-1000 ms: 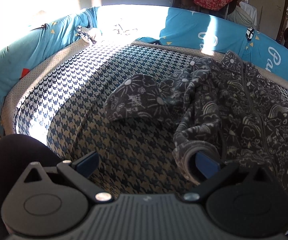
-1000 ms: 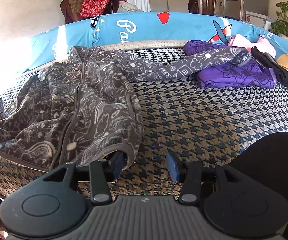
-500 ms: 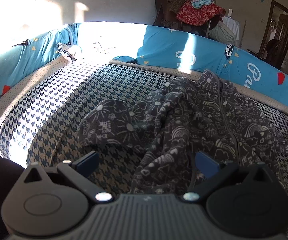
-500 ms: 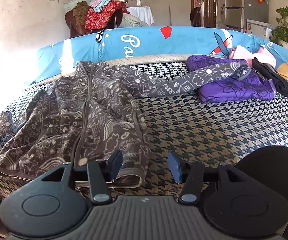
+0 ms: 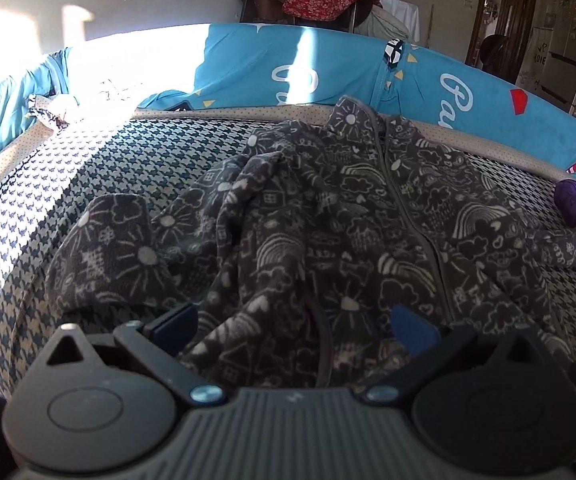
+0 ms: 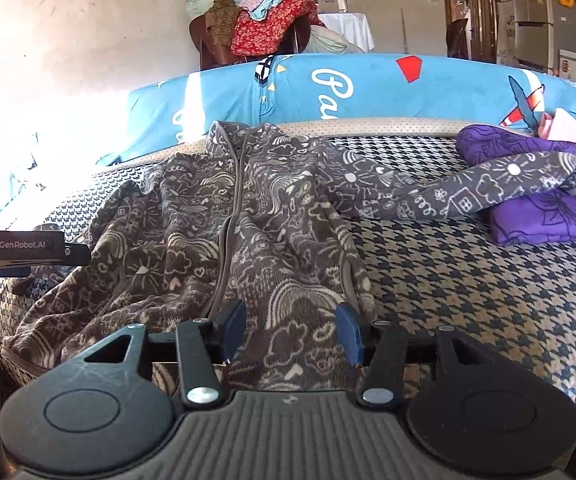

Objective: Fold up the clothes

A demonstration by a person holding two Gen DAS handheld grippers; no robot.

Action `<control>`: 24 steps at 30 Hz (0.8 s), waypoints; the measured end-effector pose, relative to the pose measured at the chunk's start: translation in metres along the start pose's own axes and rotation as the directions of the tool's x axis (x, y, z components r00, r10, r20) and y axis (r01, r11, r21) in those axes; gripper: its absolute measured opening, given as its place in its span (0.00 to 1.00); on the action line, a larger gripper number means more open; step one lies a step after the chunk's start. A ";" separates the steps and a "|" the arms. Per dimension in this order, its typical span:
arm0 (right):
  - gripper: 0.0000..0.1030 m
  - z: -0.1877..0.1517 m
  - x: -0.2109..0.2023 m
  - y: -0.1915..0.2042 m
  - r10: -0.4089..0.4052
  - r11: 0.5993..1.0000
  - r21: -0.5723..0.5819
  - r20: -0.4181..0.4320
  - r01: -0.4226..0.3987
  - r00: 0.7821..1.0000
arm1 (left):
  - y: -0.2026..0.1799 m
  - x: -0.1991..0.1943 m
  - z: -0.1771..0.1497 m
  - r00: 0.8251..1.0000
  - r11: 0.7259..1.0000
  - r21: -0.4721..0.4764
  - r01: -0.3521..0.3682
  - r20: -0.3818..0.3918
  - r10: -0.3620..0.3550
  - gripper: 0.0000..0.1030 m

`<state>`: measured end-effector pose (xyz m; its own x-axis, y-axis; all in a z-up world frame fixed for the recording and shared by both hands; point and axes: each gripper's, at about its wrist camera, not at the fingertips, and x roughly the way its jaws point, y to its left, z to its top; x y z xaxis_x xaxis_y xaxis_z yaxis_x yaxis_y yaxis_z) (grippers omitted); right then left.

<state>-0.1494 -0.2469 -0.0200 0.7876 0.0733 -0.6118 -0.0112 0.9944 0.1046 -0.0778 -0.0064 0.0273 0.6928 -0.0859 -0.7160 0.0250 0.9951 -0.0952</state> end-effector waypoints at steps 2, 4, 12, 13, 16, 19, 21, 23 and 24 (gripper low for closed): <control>0.44 0.008 0.011 -0.004 0.017 1.000 -0.010 -0.011 -0.017 1.000 | -0.004 0.007 0.002 1.000 1.000 0.013 0.015 -0.003 -0.015 1.00; 0.44 0.017 0.023 -0.008 0.038 0.999 -0.011 -0.027 -0.038 0.999 | -0.009 0.017 0.005 1.000 0.999 0.026 0.023 -0.014 -0.022 1.00; 0.44 0.059 0.071 -0.047 0.100 0.992 0.084 -0.071 -0.094 0.992 | -0.024 0.050 0.016 0.998 0.993 0.107 0.046 -0.045 -0.041 1.00; 0.44 0.065 0.077 -0.053 0.087 0.993 0.086 -0.067 -0.081 0.994 | -0.025 0.053 0.019 0.998 0.992 0.119 0.046 -0.045 -0.041 1.00; 0.44 0.082 0.095 -0.066 0.037 0.996 0.080 -0.053 -0.032 0.998 | -0.027 0.063 0.028 0.998 0.988 0.144 0.056 -0.048 -0.050 1.00; 0.45 0.095 0.113 -0.079 0.008 0.994 0.110 -0.048 -0.002 0.999 | -0.028 0.075 0.036 0.996 0.984 0.162 0.075 -0.054 -0.067 1.00; 0.45 0.102 0.125 -0.088 0.007 0.988 0.154 -0.048 0.000 0.999 | -0.029 0.083 0.041 0.995 0.982 0.168 0.091 -0.062 -0.081 1.00; 0.48 0.106 0.136 -0.095 0.017 0.980 0.200 -0.049 -0.007 0.999 | -0.030 0.090 0.045 0.993 0.978 0.180 0.105 -0.065 -0.095 1.00; 0.50 0.108 0.140 -0.097 0.019 0.977 0.214 -0.050 -0.008 0.999 | -0.031 0.093 0.046 0.993 0.975 0.191 0.111 -0.066 -0.100 1.00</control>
<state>0.0288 -0.3416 -0.0316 0.7554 0.0958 -0.6482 0.1145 0.9548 0.2745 0.0185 -0.0434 -0.0043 0.6375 -0.1883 -0.7471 0.2391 0.9702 -0.0405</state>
